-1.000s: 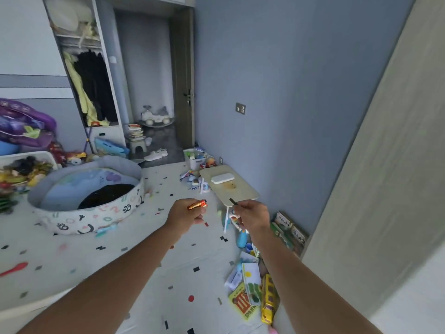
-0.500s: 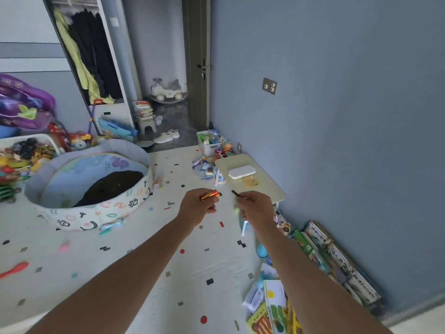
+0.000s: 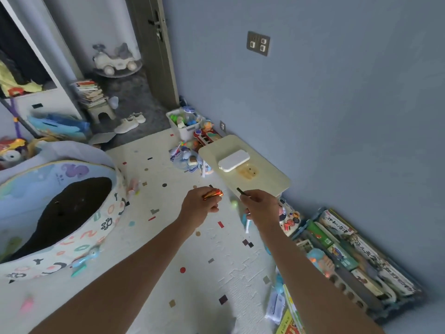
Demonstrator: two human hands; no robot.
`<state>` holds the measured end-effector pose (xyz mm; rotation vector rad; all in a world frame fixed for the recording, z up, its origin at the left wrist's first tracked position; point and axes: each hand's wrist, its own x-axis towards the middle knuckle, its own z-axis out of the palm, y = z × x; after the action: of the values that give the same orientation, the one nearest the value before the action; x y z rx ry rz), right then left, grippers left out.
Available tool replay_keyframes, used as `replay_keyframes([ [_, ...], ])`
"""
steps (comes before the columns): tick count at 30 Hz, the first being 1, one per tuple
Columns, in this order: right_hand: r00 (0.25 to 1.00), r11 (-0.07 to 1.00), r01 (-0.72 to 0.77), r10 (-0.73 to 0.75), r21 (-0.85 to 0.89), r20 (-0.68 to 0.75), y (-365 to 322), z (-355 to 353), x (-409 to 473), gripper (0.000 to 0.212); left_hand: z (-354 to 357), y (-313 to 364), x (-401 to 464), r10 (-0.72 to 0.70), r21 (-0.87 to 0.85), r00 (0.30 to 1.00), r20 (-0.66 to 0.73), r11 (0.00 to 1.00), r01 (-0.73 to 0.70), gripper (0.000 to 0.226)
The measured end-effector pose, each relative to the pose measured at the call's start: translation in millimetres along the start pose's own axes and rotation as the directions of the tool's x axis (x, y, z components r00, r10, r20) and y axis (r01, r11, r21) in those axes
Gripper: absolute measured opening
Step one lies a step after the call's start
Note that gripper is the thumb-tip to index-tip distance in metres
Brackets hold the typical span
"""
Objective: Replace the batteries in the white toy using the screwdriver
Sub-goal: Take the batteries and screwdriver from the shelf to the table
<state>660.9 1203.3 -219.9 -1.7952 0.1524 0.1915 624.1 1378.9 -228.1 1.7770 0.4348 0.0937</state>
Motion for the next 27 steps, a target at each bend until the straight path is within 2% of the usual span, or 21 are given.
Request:
replay_keyframes([
  [3,0.999,0.999,-0.042,0.042,0.017,-0.033,8.4,26.5,59.2,0.01,-1.5,-14.5,64.5,-0.037,-0.004,0.999,0.034,0.999,0.037,0.005],
  [6,0.995,0.996,-0.089,0.09,0.018,-0.047,13.8,54.9,117.4,0.01,0.1,-27.8,127.8,-0.067,0.043,0.996,0.055,0.997,0.065,0.01],
  [13,0.98,0.983,-0.184,0.185,0.023,-0.076,18.7,110.3,224.1,0.011,2.1,-51.1,263.7,-0.138,0.03,0.983,0.123,0.99,0.135,0.022],
  [17,0.96,0.971,-0.234,0.237,0.039,-0.149,23.4,144.6,284.0,0.011,0.3,-62.8,345.2,-0.138,0.056,0.962,0.235,0.99,0.129,0.024],
  [22,0.911,0.952,-0.289,0.307,0.105,-0.274,41.2,184.5,344.2,0.011,8.3,-85.1,436.9,-0.134,0.105,0.901,0.413,0.99,0.099,0.02],
  [27,0.834,0.911,-0.356,0.411,0.209,-0.369,78.8,205.3,391.7,0.011,36.3,-120.8,505.9,-0.189,0.195,0.798,0.572,0.977,0.091,0.023],
])
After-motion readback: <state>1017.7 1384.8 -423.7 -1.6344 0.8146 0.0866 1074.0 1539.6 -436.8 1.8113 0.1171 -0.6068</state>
